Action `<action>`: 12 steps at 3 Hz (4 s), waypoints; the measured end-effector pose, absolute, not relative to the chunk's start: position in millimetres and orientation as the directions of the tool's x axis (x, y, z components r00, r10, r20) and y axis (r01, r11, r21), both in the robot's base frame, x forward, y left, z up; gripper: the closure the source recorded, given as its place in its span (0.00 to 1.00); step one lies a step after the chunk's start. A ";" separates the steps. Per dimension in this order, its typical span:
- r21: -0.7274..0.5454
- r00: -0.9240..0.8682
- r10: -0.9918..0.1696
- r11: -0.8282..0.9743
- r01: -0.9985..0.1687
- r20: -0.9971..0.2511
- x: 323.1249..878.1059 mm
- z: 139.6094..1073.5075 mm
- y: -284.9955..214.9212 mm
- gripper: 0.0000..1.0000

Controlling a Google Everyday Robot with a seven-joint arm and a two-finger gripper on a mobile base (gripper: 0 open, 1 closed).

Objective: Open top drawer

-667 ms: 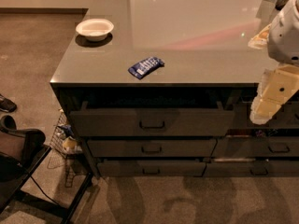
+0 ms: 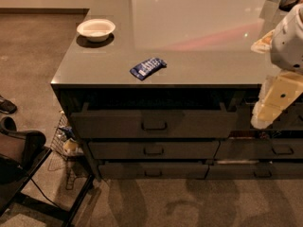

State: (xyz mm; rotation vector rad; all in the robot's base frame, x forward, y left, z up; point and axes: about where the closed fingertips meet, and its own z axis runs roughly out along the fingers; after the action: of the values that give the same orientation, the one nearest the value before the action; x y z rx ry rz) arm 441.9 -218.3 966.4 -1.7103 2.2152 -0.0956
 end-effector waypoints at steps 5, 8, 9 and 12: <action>-0.488 -0.137 -0.985 0.171 -0.856 -0.105 525.2 827.3 -208.6 0.00; -0.358 0.010 -0.997 0.019 -0.934 -0.080 539.6 727.6 -139.0 0.00; -0.322 0.014 -0.999 -0.004 -0.947 -0.029 558.4 709.0 -145.4 0.00; -0.274 -0.078 -0.994 0.056 -0.960 0.071 587.4 652.0 -185.8 0.23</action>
Offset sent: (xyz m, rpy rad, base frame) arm 0.0598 0.0036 -0.0887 -0.0295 -0.1782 0.1257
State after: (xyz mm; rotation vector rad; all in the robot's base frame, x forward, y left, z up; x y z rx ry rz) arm 587.4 -185.8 652.0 -2.0347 2.1782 -0.3787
